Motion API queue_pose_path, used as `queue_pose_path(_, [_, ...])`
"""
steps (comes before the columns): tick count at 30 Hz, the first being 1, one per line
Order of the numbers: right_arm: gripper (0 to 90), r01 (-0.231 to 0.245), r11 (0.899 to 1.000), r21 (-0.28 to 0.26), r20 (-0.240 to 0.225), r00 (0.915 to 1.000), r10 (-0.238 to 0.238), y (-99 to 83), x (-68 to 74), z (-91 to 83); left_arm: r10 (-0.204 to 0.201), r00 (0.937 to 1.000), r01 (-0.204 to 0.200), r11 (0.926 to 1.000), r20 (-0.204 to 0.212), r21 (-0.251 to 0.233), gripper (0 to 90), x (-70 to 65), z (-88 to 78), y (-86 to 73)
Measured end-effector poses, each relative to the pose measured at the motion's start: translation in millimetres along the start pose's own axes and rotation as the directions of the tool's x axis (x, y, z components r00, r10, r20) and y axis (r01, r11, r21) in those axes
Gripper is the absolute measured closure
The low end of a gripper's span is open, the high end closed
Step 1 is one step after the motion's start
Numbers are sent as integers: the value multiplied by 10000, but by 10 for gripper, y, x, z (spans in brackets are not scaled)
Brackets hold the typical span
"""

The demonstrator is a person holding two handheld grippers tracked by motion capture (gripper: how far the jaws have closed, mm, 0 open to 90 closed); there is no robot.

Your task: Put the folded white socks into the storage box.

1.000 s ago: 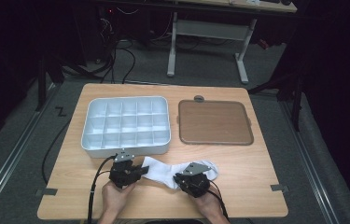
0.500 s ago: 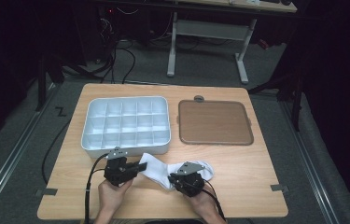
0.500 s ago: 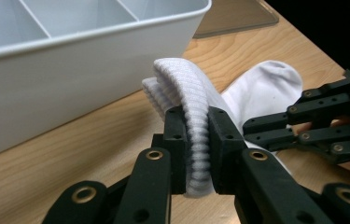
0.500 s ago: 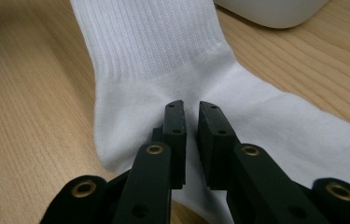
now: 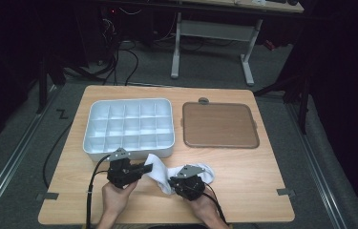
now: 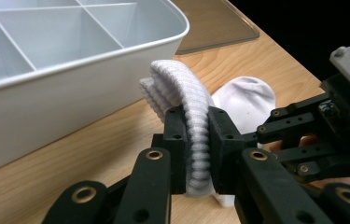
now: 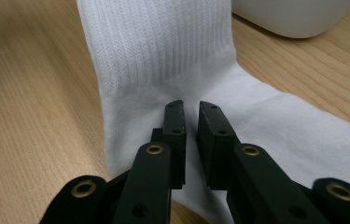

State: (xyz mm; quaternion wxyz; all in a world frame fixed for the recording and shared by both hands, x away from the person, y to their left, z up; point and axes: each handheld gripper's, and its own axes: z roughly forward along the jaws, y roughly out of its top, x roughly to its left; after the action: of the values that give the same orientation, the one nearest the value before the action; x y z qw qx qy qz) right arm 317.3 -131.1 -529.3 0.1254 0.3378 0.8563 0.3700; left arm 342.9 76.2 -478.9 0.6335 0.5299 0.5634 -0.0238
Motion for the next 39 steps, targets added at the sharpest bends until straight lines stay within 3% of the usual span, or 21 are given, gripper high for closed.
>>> queue_pose_path(5, [821,228,9997,40,-78,9997,-227,46,26,42,52,10000,-52,10000,81,18,794,-37,14,10])
queue_pose_path(10, [821,158,9998,85,-140,9998,-157,89,63,84,-73,9998,72,9999,209,71,794,-40,17,26])
queue_pose_path(18, [822,172,9998,73,-421,9990,-169,158,117,166,231,9992,-239,9994,322,260,794,-131,71,29])
queue_pose_path(23, [823,238,9997,-9,-412,9989,-238,164,140,185,24,9988,-40,9995,495,320,795,-153,119,16])
queue_pose_path(29, [822,259,9997,-46,-559,9981,-261,168,165,197,89,9989,-112,9987,463,504,796,-167,180,-21])
queue_pose_path(35, [794,437,9989,-143,-287,9986,-441,172,178,109,242,9994,-256,9983,256,530,797,-156,177,-21])
queue_pose_path(39, [774,181,9994,-308,-120,9998,-184,157,99,-32,316,9993,-327,9979,205,559,797,-152,165,-18])
